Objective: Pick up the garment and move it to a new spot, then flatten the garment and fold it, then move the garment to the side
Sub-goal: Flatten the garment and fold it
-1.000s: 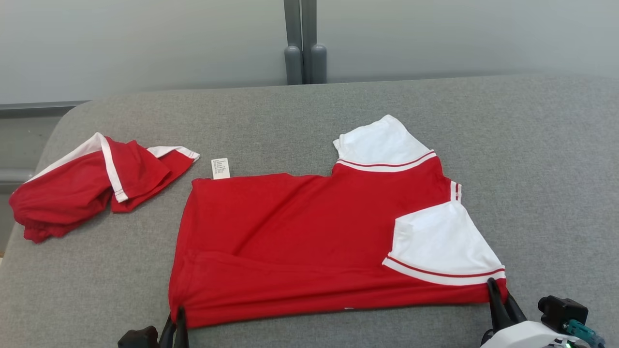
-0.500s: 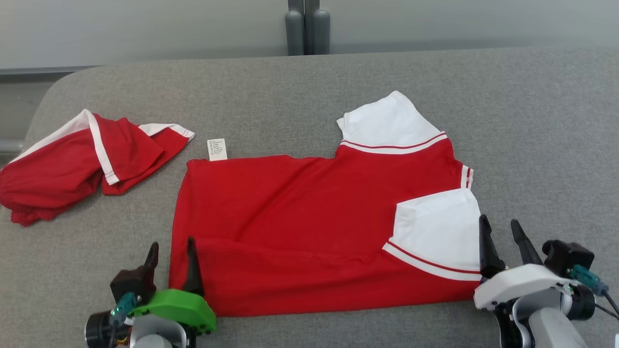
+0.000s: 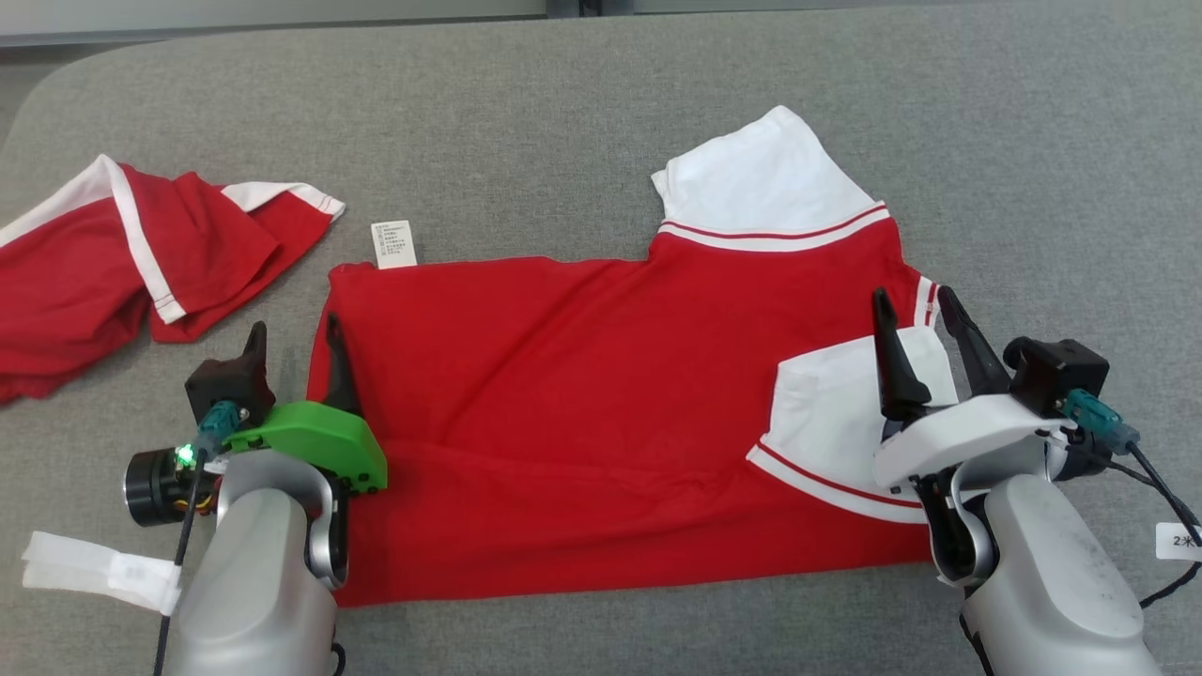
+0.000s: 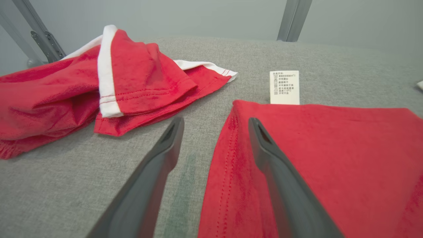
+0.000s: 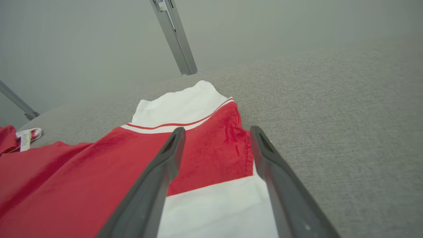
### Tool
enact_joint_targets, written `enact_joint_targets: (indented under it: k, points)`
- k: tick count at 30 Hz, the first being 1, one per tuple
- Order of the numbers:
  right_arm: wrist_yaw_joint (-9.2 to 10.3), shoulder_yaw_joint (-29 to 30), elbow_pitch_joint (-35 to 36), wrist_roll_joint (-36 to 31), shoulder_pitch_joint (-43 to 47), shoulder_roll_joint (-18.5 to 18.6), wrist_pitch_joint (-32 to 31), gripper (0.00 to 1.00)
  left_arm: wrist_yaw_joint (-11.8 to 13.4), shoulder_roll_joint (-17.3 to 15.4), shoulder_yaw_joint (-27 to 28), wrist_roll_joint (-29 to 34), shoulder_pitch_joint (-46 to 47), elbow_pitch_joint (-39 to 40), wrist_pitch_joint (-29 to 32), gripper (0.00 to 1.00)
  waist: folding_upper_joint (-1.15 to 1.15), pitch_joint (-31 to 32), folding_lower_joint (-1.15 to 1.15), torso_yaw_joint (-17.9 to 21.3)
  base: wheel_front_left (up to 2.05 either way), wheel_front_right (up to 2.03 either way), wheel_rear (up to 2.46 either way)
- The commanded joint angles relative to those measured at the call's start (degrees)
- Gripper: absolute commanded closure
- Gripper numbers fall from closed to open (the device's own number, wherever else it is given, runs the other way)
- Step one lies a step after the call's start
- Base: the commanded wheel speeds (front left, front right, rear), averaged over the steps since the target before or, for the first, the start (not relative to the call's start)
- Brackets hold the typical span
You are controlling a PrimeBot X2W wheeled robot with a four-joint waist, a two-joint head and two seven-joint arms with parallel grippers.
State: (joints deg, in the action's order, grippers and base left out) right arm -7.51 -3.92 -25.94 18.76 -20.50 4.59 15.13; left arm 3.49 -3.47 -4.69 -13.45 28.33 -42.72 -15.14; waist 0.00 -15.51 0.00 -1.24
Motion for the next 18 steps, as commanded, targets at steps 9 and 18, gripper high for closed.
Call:
enact_joint_targets:
  k: [9, 18]
  points:
    - [0.04, -5.04, 1.61, 0.98, -8.13, 2.03, 0.01, 0.00, -1.87, -1.94, -0.01, 2.45, 10.04, -7.91, 0.01, 0.00, 0.00, -5.51, 0.00, 2.36, 0.00, 0.00, 0.00]
    - [0.04, -5.93, 0.31, 1.07, -11.57, 3.23, 0.01, 0.00, -2.05, -0.74, -0.59, 2.70, 11.32, -10.77, 0.04, 0.03, 0.00, -6.53, 0.00, 1.94, 0.00, 0.00, 0.00]
